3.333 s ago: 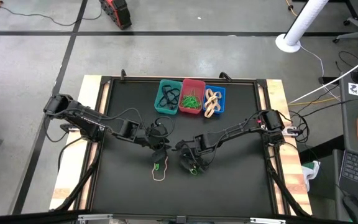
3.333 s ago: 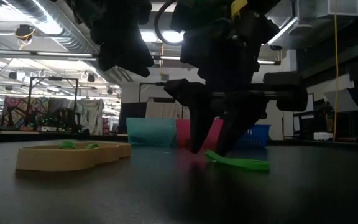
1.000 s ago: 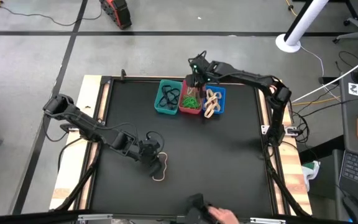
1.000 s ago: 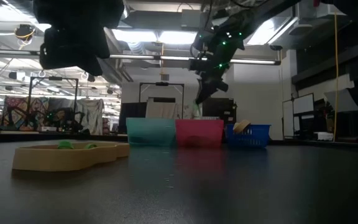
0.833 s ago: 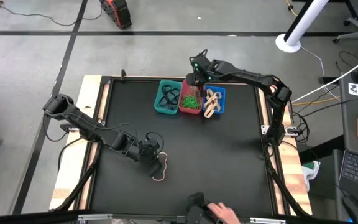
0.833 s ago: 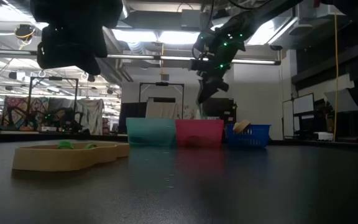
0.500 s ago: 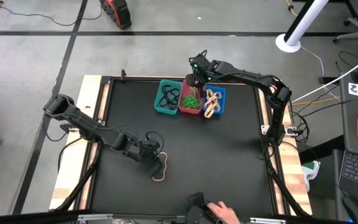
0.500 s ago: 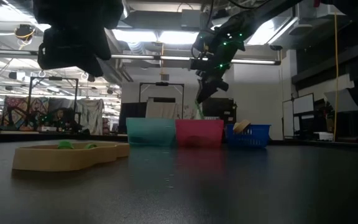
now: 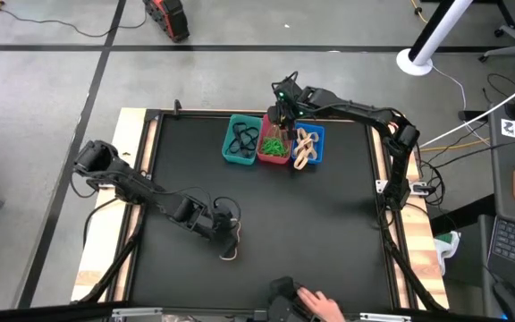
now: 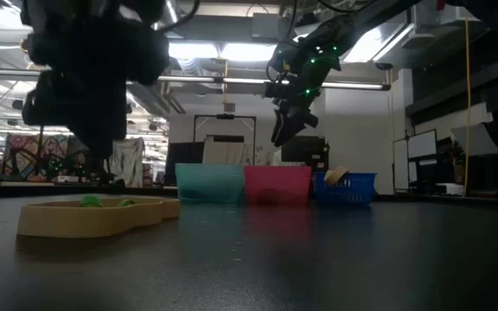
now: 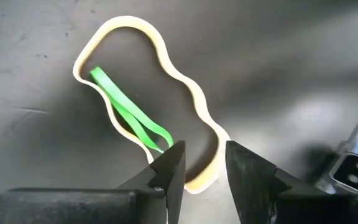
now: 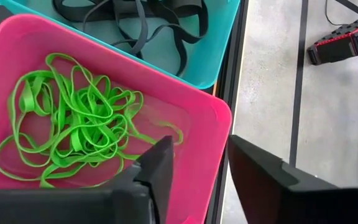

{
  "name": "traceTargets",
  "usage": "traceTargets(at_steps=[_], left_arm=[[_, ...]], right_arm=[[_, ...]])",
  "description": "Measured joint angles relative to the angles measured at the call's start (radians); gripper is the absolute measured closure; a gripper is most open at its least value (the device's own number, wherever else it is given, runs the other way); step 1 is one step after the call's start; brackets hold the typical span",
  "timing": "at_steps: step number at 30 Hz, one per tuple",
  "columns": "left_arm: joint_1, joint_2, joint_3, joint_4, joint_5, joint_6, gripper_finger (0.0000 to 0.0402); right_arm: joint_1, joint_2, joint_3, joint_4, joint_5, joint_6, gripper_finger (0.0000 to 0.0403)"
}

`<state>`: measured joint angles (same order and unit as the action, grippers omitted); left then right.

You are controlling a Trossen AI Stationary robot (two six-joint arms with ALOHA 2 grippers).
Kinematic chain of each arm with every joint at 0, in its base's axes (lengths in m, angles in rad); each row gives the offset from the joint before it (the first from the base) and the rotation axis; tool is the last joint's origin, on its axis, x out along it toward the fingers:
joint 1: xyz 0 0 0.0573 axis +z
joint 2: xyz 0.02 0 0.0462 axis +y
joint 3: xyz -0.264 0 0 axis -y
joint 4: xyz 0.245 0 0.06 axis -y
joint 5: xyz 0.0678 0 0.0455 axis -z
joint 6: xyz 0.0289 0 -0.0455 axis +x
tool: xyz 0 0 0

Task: Sort rubber bands into baskets
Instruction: Put the green rubber band into the pink bin

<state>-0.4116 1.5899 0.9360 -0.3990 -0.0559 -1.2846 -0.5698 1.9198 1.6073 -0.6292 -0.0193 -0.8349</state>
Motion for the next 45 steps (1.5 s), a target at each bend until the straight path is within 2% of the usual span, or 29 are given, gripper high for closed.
traceTargets(at_steps=[5,14,28,40,45], left_arm=[[0.022,0.037,0.000,-0.002,0.000,0.020,0.0296],[0.069,0.102,0.000,-0.014,0.000,0.051,0.0295],[0.086,0.134,0.003,-0.094,0.025,-0.022,0.0295],[0.105,0.163,0.005,-0.083,-0.037,-0.024,0.0295],[0.106,0.158,0.003,-0.086,-0.039,-0.023,0.0324]], right_arm=[[0.000,0.000,0.000,0.000,0.000,0.000,0.0238],[0.000,0.000,0.000,-0.001,0.000,0.000,0.0237],[0.000,0.000,0.000,-0.001,0.000,0.000,0.0237],[0.000,0.000,0.000,-0.002,0.000,0.000,0.0237],[0.000,0.000,0.000,-0.002,0.000,0.000,0.0237]])
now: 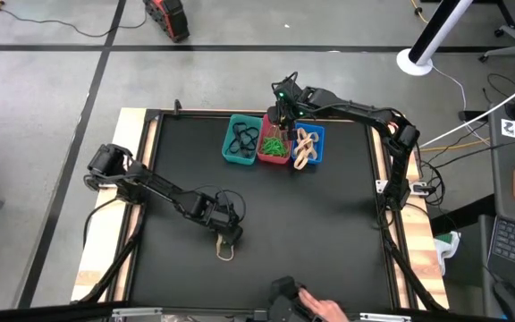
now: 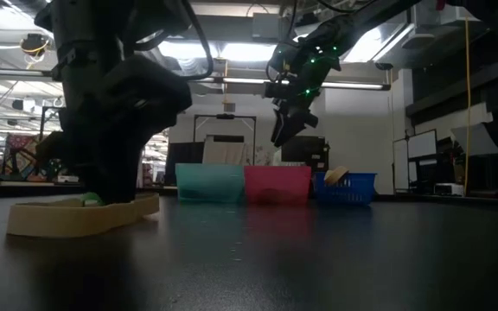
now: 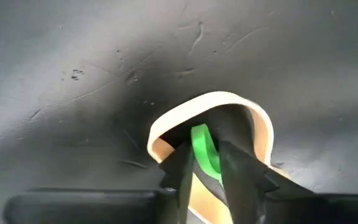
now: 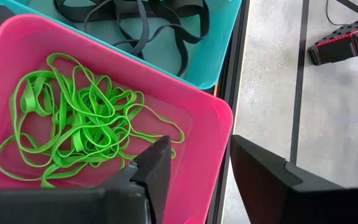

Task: Sort rubber bands into baskets
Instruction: Put the green rubber band into the pink bin

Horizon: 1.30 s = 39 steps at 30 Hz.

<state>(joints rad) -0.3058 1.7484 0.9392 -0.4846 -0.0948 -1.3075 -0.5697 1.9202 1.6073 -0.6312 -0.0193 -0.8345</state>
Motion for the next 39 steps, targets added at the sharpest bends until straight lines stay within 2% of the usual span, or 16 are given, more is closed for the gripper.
traceTargets(at_steps=[6,13,18,22,28,33,39], left_arm=[[0.000,-0.037,-0.005,-0.005,0.004,-0.001,0.0393],[0.000,-0.126,-0.005,0.007,0.005,0.006,0.0396],[0.016,-0.180,-0.005,0.110,-0.026,0.066,0.0395],[0.066,-0.186,-0.005,0.283,-0.094,0.205,0.0399],[0.190,-0.179,-0.004,0.520,-0.120,0.493,0.0399],[0.311,-0.164,-0.003,0.692,-0.124,0.764,0.0398],[0.448,-0.095,-0.003,0.902,-0.124,1.020,0.0397]], right_arm=[[0.000,-0.025,-0.001,-0.011,0.001,0.003,0.0237],[0.001,-0.128,-0.001,-0.086,0.000,0.013,0.0237],[0.001,-0.226,-0.001,-0.204,-0.007,0.117,0.0237],[0.001,-0.295,-0.001,-0.291,-0.127,0.192,0.0237],[0.022,-0.380,-0.001,-0.378,-0.312,0.205,0.0237],[0.091,-0.416,0.000,-0.401,-0.376,0.253,0.0237],[0.205,-0.419,0.000,-0.418,-0.391,0.256,0.0237]])
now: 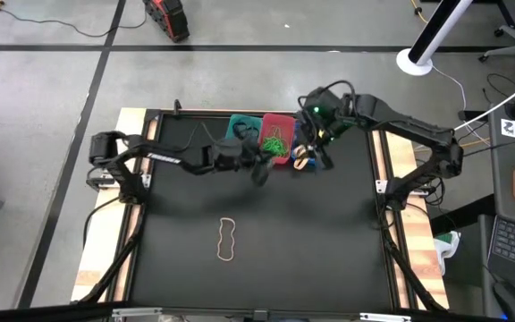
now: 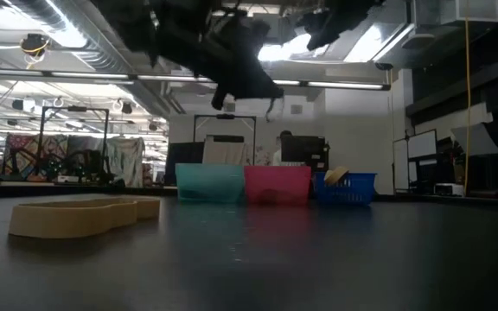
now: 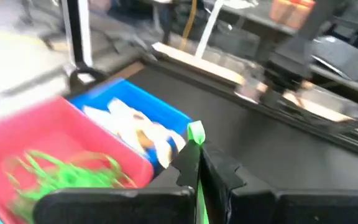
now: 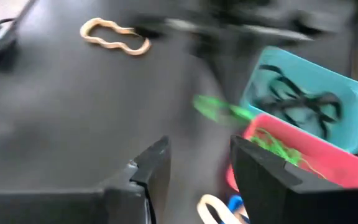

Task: Sort rubber bands into baskets
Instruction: Put the green rubber band into the pink bin, then put the brown rubber band into the blue bin

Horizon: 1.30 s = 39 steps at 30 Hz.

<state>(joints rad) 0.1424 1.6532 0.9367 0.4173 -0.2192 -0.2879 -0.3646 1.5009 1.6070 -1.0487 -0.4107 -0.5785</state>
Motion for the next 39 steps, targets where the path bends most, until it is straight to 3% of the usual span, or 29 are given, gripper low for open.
traceTargets(at_steps=[5,12,28,35,39], left_arm=[[0.099,0.101,0.000,0.158,0.001,0.109,0.0397],[0.194,0.213,0.000,0.257,0.001,0.098,0.0388],[0.238,0.275,0.000,0.222,0.017,-0.048,0.0271],[0.222,0.253,0.000,0.213,0.215,-0.019,0.0269],[0.199,0.202,0.000,0.150,0.273,0.024,0.0272]], right_arm=[[0.091,0.000,0.000,-0.004,0.018,0.001,0.0237],[0.184,0.000,0.000,-0.002,0.053,0.002,0.0237],[0.301,0.029,0.000,0.008,0.053,-0.001,0.0237],[0.308,0.078,0.000,0.008,0.052,-0.001,0.0237],[0.306,0.106,0.000,-0.002,0.057,-0.003,0.0237]])
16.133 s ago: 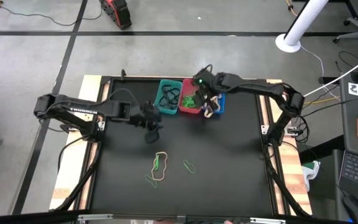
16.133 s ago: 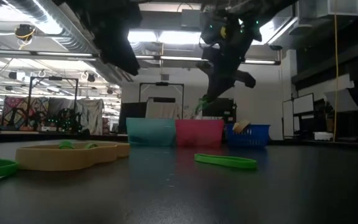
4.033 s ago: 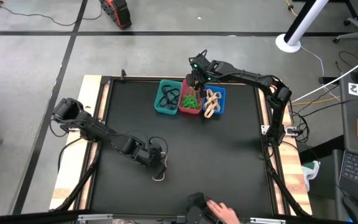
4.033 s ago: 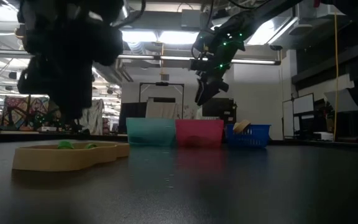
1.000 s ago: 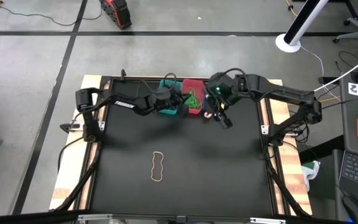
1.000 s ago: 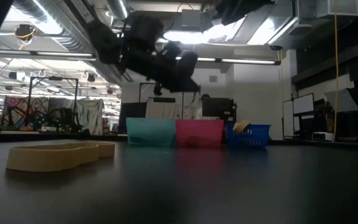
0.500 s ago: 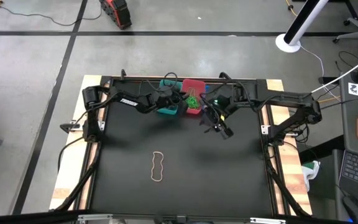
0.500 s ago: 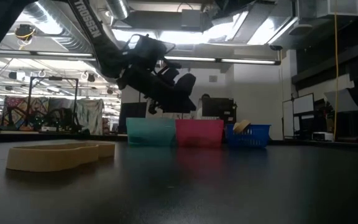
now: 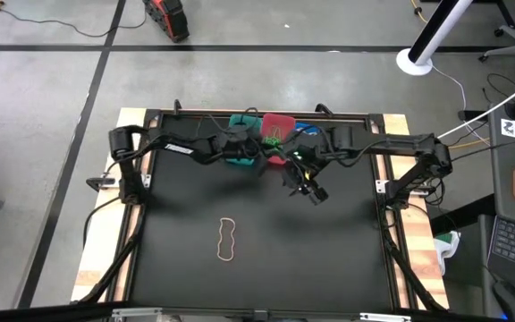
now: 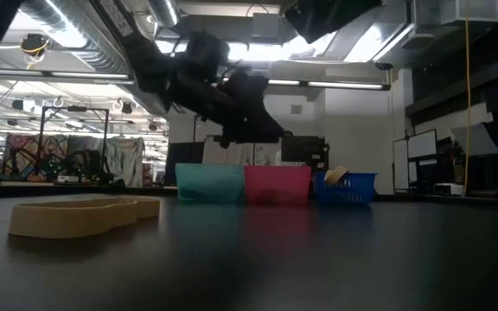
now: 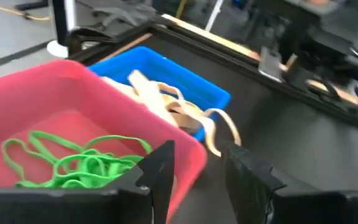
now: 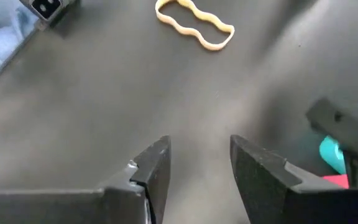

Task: Sort rubber bands into baskets
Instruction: Put the brown rubber band into the blue bin

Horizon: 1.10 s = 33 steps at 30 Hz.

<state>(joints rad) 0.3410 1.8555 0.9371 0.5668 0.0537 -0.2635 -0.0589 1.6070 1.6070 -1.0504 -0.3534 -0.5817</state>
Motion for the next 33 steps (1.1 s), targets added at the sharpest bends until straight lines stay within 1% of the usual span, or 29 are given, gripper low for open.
traceTargets(at_steps=[4,8,11,13,18,20,22,27,29,33], left_arm=[[-0.037,-0.079,0.000,-0.132,0.021,0.057,0.0273],[-0.094,-0.166,0.000,-0.321,0.024,0.115,0.0273],[-0.150,-0.219,0.000,-0.468,0.024,0.130,0.0273],[-0.192,-0.243,0.000,-0.548,0.024,0.115,0.0273],[-0.307,-0.265,0.000,-0.716,0.024,0.060,0.0273],[-0.352,-0.265,0.000,-0.769,0.024,0.057,0.0273],[-0.393,-0.265,0.000,-0.817,0.019,0.056,0.0273],[-0.471,-0.265,0.000,-0.904,-0.046,0.055,0.0273],[-0.491,-0.265,0.000,-0.939,-0.051,0.055,0.0273],[-0.525,-0.264,0.000,-1.006,-0.051,0.055,0.0273]], right_arm=[[0.000,0.001,0.000,-0.032,0.037,-0.046,0.0237],[-0.001,-0.001,0.000,-0.093,0.136,-0.104,0.0237],[-0.014,-0.003,0.000,-0.126,0.203,-0.125,0.0237],[-0.032,-0.003,-0.004,-0.126,0.192,-0.129,0.0237],[-0.070,-0.003,-0.070,-0.131,0.029,-0.099,0.0237],[-0.074,-0.004,-0.107,-0.125,0.008,-0.101,0.0237],[-0.073,-0.004,-0.148,-0.125,0.014,-0.100,0.0237],[-0.072,-0.004,-0.250,-0.078,0.036,-0.067,0.0237],[-0.072,-0.004,-0.294,-0.030,0.043,-0.035,0.0237],[-0.072,-0.004,-0.373,0.034,0.093,0.005,0.0237]])
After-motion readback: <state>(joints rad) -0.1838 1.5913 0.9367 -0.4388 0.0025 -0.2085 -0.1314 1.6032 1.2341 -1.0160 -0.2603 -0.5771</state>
